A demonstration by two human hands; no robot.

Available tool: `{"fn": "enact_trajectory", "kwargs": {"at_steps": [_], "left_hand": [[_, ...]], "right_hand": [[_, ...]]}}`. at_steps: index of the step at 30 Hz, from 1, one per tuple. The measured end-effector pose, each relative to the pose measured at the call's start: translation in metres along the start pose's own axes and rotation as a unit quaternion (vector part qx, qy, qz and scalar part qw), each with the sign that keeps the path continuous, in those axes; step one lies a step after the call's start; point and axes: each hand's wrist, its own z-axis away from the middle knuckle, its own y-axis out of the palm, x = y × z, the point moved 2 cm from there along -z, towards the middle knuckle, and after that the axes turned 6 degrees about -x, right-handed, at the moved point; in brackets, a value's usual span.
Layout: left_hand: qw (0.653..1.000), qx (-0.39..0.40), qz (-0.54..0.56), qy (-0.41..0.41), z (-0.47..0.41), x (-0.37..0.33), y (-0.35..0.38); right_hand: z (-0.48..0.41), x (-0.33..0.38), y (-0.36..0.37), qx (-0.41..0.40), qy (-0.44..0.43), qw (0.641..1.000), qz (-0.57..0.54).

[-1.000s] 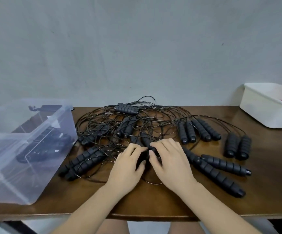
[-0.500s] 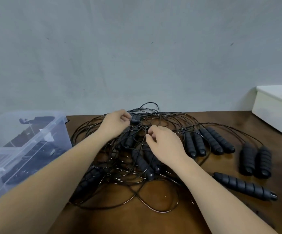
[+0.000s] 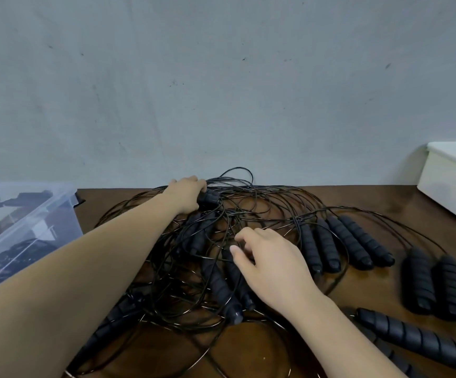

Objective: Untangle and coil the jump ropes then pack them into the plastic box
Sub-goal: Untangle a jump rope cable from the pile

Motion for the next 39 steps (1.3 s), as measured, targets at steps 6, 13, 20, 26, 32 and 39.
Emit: {"fn": "enact_trajectory", "kwargs": {"at_steps": [6, 13, 20, 26, 32, 39], "left_hand": [[1.0, 0.001, -0.004, -0.008, -0.007, 0.001, 0.004], [0.997, 0.033, -0.066, 0.028, -0.02, -0.001, 0.005], [0.996, -0.019, -0.077, 0.038, -0.021, -0.002, 0.003], [0.993, -0.099, -0.058, -0.009, -0.007, 0.007, -0.04], [0.984, -0.136, 0.042, -0.106, 0.039, 0.009, -0.117], [0.943, -0.071, 0.271, -0.177, 0.126, -0.018, -0.164]], "right_hand": [[0.001, 0.001, 0.0, -0.008, -0.002, 1.0, -0.009], [0.001, -0.001, 0.001, -0.027, 0.0, 1.0, -0.012], [0.001, -0.002, 0.0, -0.028, 0.002, 1.0, -0.014], [0.0, 0.002, -0.004, -0.031, 0.001, 0.999, -0.016], [0.0, 0.005, -0.006, -0.023, 0.032, 0.996, -0.075], [0.006, 0.02, -0.019, -0.016, 0.072, 0.958, -0.276]]}}
